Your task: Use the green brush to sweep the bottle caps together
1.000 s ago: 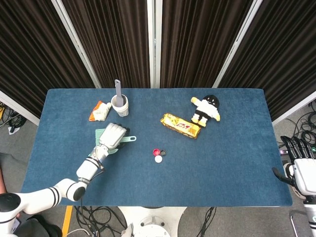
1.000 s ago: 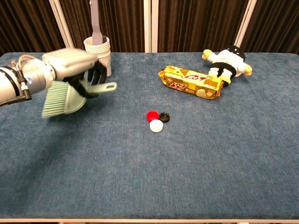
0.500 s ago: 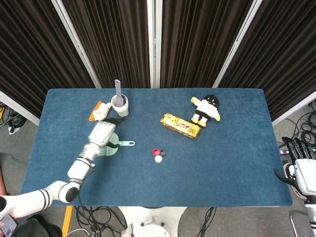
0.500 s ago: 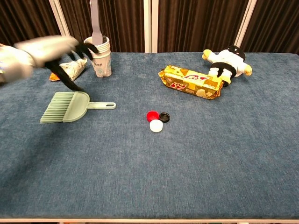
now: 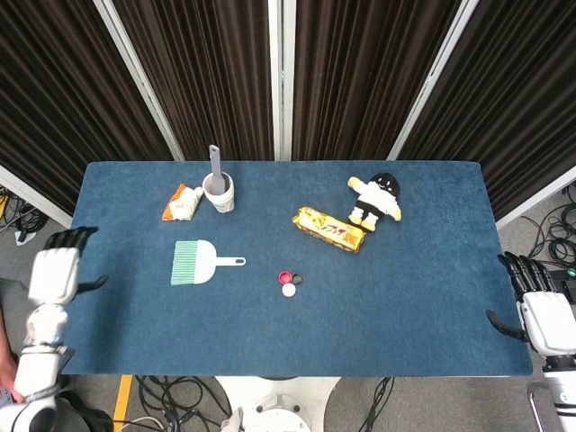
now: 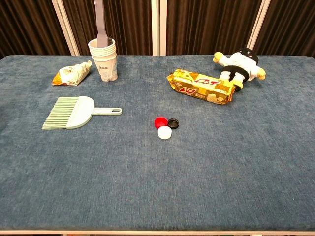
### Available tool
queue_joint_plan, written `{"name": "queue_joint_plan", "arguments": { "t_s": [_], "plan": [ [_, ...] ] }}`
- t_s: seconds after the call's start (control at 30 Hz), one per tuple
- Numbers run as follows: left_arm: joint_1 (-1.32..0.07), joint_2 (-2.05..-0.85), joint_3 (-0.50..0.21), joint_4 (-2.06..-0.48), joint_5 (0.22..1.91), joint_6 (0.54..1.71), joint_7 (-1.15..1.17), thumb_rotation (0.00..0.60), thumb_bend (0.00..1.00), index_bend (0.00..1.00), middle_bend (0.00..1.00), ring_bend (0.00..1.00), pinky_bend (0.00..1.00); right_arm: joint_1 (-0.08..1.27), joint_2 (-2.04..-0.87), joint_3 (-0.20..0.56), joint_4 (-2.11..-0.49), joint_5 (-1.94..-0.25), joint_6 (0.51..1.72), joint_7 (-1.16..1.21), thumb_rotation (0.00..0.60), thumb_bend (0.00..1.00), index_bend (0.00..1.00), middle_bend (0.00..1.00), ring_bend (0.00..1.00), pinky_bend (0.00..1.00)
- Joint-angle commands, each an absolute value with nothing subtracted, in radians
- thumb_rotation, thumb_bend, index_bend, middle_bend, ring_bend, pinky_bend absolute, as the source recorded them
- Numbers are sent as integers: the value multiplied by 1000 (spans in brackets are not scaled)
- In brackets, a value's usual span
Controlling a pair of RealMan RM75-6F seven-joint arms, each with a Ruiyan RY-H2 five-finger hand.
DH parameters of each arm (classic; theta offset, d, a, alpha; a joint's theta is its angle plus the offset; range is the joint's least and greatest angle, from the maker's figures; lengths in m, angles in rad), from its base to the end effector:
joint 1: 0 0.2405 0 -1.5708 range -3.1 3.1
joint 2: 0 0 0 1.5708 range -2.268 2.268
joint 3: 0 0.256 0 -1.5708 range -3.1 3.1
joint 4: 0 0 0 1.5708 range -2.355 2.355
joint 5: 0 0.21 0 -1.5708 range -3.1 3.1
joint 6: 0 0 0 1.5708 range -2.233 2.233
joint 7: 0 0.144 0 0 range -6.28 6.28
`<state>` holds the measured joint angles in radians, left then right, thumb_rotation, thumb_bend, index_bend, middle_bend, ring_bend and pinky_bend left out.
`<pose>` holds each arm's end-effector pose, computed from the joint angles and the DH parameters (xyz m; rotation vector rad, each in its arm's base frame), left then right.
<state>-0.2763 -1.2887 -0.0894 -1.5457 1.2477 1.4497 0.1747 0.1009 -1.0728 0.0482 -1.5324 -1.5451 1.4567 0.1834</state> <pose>-0.2985 0.2460 0.1212 -1.3090 -0.8730 -0.8674 -0.3231 -0.1872 0.1763 1.4173 -0.9440 0.9629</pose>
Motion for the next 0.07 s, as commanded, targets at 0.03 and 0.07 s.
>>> {"name": "queue_joint_plan", "arguments": {
  "t_s": [0.03,0.07],
  "plan": [
    [-181,-1240,-14,-1643,1323,1572,208,600,72,212,212,198,195,85,-1080,40,-1551,-1559,1482,158,600,164,1,48,0,0],
    [-167,-1240,-6,-1655,1333,1586,208,600,72,212,212,198,195,82,-1081,38,-1554,-1559,1485,154,600,164,1,49,0,0]
  ]
}}
